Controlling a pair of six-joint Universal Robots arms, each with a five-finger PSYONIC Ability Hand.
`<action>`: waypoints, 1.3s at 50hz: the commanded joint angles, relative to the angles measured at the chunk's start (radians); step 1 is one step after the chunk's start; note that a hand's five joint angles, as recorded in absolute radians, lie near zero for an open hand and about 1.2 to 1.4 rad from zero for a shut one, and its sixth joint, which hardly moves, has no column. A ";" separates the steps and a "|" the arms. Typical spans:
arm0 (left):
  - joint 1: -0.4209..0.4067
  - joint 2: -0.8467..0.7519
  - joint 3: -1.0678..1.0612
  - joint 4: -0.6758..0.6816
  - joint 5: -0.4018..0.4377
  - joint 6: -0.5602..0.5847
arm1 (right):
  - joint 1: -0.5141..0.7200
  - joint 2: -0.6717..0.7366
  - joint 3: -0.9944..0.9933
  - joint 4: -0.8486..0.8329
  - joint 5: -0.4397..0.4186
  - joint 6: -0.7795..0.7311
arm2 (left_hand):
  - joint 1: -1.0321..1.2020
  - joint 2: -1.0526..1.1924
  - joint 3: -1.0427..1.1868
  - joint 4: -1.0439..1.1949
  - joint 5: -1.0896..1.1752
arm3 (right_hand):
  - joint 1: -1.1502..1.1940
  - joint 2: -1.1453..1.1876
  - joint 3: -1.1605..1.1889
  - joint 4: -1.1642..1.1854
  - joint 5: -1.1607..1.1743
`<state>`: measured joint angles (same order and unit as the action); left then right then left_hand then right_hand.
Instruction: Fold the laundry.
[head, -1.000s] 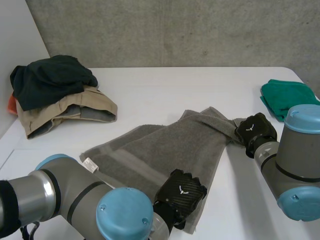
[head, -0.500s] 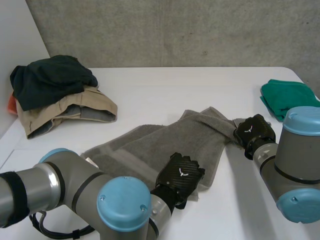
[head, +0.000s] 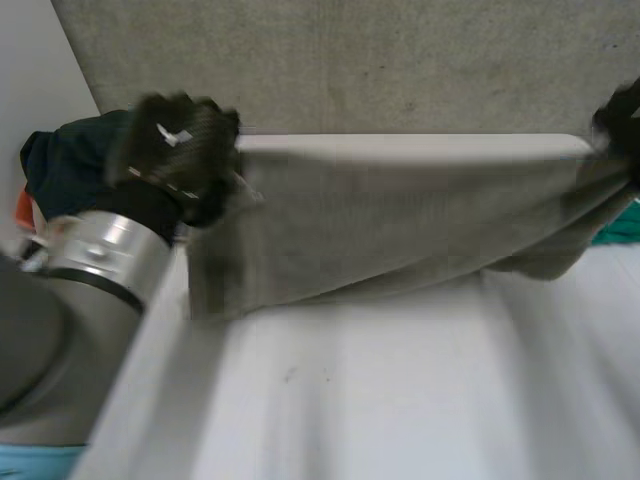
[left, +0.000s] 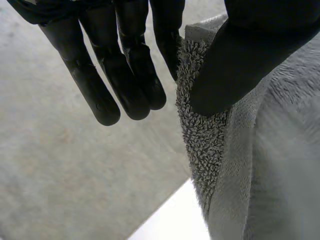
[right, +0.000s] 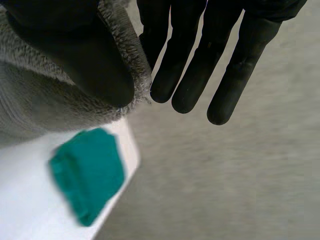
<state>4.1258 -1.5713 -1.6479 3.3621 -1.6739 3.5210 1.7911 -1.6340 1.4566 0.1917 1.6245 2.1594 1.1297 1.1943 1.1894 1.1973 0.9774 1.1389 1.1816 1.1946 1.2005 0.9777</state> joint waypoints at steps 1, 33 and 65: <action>0.080 0.080 0.031 -0.073 0.069 -0.004 | 0.004 -0.069 -0.133 0.188 -0.035 0.022 | 0.267 0.202 0.207 0.199 0.244 | 0.257 0.215 0.202 0.196 0.244; 0.134 -0.435 0.574 0.597 0.057 0.171 | 0.073 0.359 -0.274 -0.762 0.061 0.020 | 0.267 0.202 0.207 0.199 0.244 | 0.257 0.215 0.202 0.196 0.244; -0.075 -0.624 0.224 0.395 0.069 -0.286 | 0.401 0.080 0.018 -0.448 -0.018 0.025 | -0.890 -0.954 -0.950 -0.957 -0.912 | 0.257 0.215 0.202 0.196 0.244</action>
<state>4.0760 -2.1320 -1.5062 3.7541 -1.6048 3.3514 2.1019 -1.4689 1.4835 -0.2969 1.6225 2.1840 0.2345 0.2399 0.2438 0.2341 0.0577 1.1389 1.1817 1.1949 1.2009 0.9777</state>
